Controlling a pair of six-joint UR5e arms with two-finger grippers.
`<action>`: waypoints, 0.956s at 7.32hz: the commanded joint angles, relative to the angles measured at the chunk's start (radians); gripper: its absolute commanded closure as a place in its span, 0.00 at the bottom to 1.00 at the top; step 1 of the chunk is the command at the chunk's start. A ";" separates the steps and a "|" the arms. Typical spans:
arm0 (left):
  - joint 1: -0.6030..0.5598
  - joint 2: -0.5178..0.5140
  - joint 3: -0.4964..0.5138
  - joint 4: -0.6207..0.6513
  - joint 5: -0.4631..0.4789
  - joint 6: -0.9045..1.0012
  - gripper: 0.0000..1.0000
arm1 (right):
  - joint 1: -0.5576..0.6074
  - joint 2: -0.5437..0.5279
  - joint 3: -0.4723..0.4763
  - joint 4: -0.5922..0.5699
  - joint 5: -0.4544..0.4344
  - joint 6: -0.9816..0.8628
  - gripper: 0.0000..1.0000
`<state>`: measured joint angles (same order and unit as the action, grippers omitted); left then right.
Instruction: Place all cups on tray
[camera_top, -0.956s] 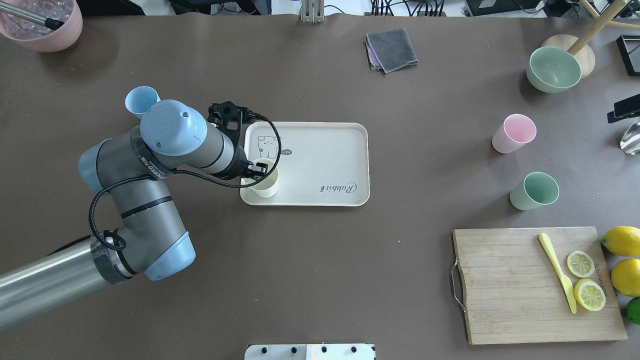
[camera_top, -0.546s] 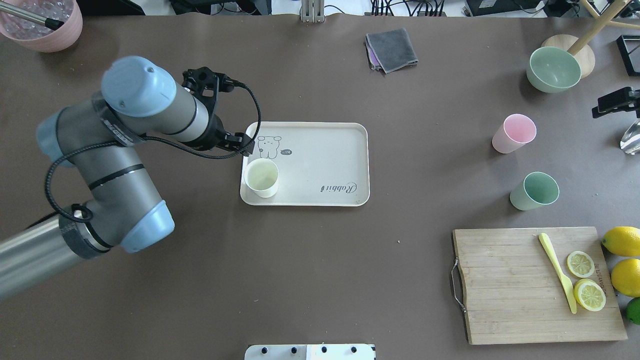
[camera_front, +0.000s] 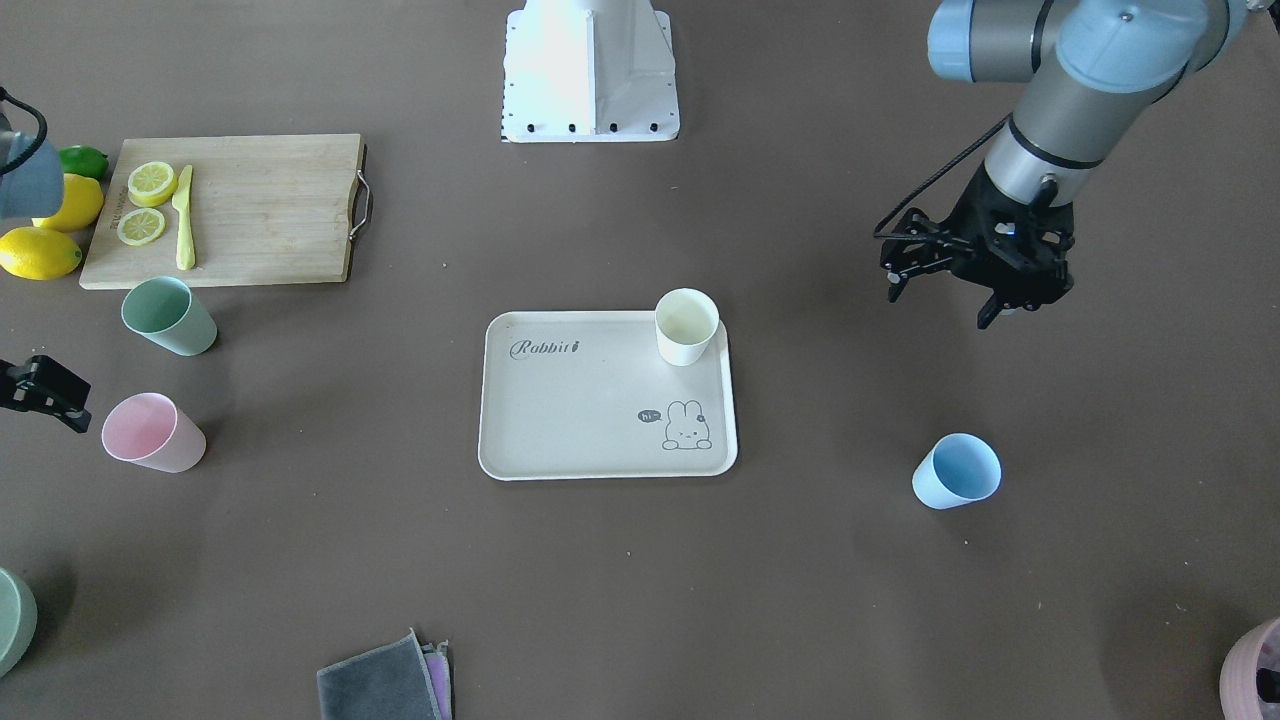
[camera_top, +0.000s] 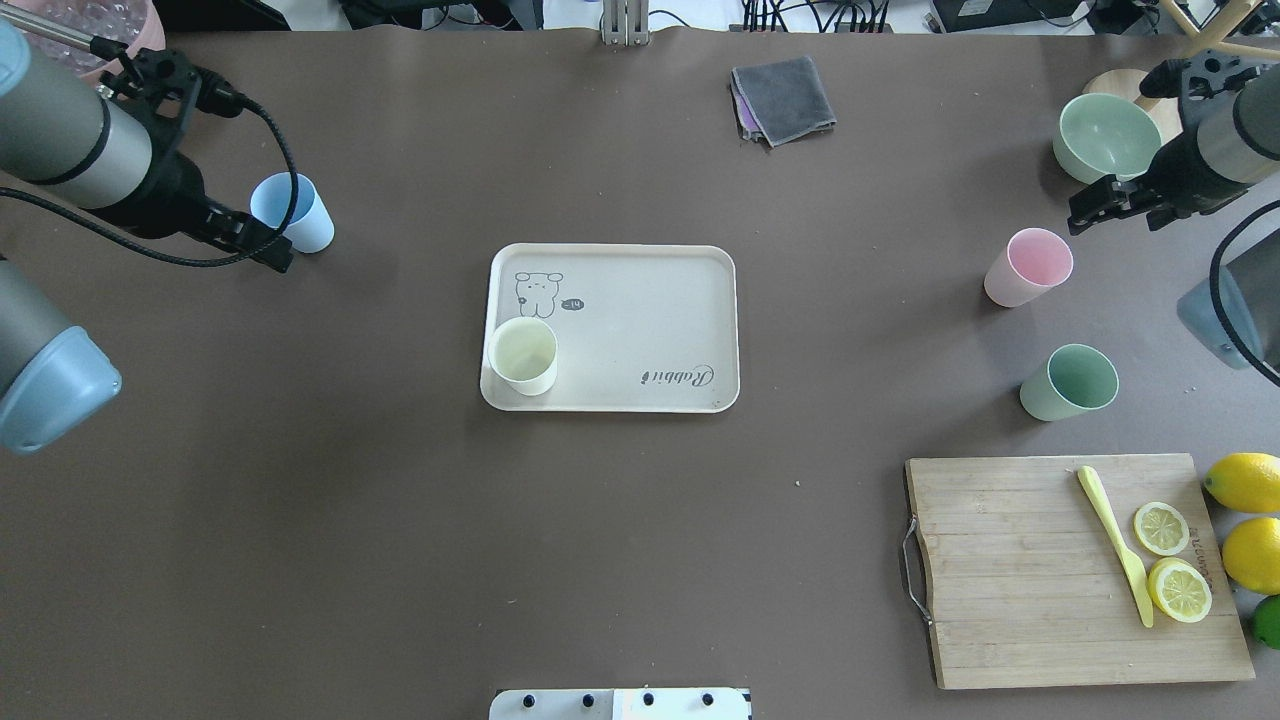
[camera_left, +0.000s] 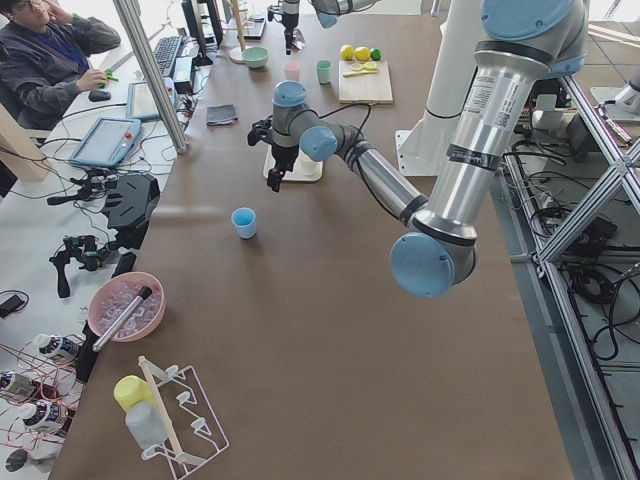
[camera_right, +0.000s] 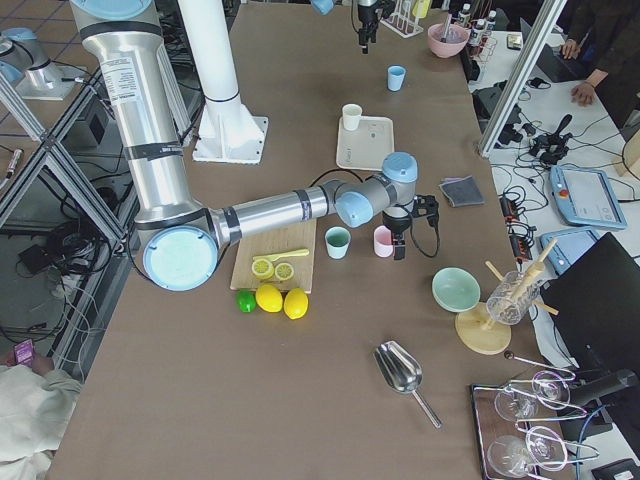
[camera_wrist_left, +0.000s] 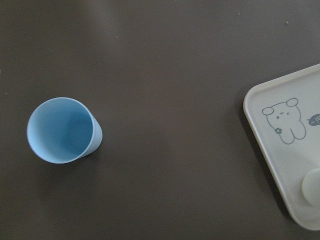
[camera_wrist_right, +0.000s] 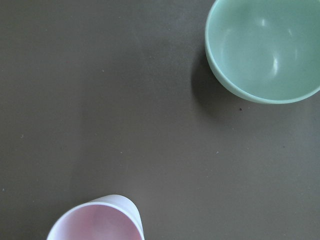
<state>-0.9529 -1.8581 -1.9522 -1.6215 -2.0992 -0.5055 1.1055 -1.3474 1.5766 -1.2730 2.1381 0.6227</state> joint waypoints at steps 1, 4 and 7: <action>-0.018 0.028 -0.013 -0.006 -0.007 0.028 0.01 | -0.065 0.014 -0.033 0.004 -0.035 0.019 0.04; -0.018 0.022 -0.010 -0.006 0.001 0.022 0.01 | -0.093 -0.001 -0.038 0.004 -0.050 0.019 0.70; -0.017 0.022 -0.007 -0.006 0.005 0.016 0.01 | -0.095 0.016 -0.026 0.004 -0.041 0.049 1.00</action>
<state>-0.9697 -1.8364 -1.9605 -1.6276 -2.0969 -0.4883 1.0117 -1.3427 1.5450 -1.2686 2.0932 0.6491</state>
